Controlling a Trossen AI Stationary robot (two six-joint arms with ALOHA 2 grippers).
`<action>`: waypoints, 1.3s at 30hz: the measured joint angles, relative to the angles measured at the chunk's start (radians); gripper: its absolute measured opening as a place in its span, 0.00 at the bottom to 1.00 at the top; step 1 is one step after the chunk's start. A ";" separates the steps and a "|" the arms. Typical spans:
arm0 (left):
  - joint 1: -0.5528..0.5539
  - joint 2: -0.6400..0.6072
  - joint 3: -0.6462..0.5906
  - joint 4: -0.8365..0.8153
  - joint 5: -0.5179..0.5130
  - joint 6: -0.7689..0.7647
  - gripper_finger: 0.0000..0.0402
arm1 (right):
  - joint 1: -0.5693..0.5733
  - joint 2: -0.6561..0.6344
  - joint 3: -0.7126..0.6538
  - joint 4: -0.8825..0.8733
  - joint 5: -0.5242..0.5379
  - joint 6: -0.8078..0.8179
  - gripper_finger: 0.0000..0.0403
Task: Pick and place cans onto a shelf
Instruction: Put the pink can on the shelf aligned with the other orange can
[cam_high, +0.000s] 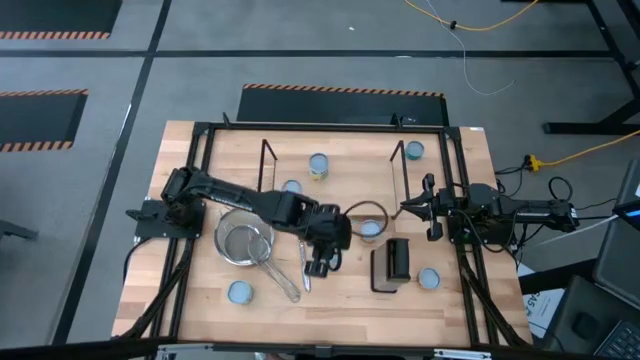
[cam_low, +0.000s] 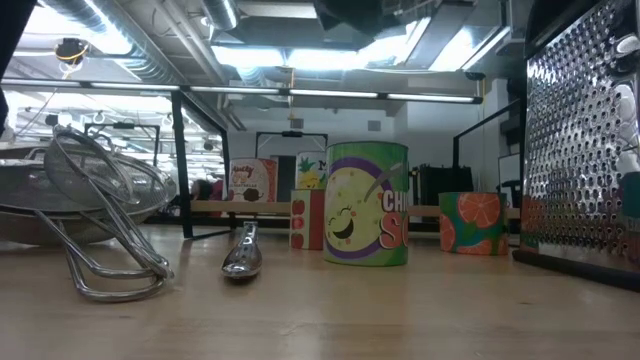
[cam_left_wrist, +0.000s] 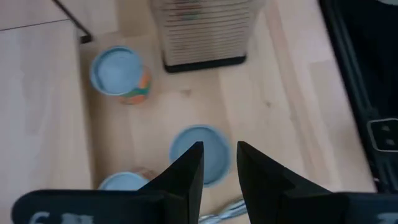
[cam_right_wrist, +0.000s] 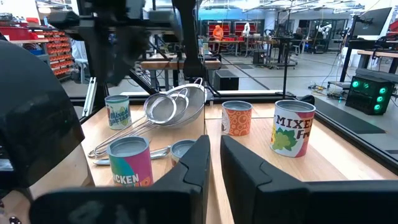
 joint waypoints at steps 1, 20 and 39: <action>-0.012 0.000 0.000 0.000 -0.002 0.000 0.22 | 0.000 0.000 0.000 0.000 0.000 0.000 0.11; -0.154 0.068 -0.002 0.052 -0.204 -0.028 0.22 | 0.000 0.000 0.000 0.001 0.000 0.000 0.11; -0.137 0.161 -0.003 0.029 -0.288 -0.051 0.22 | 0.000 0.000 0.000 0.001 -0.001 0.000 0.11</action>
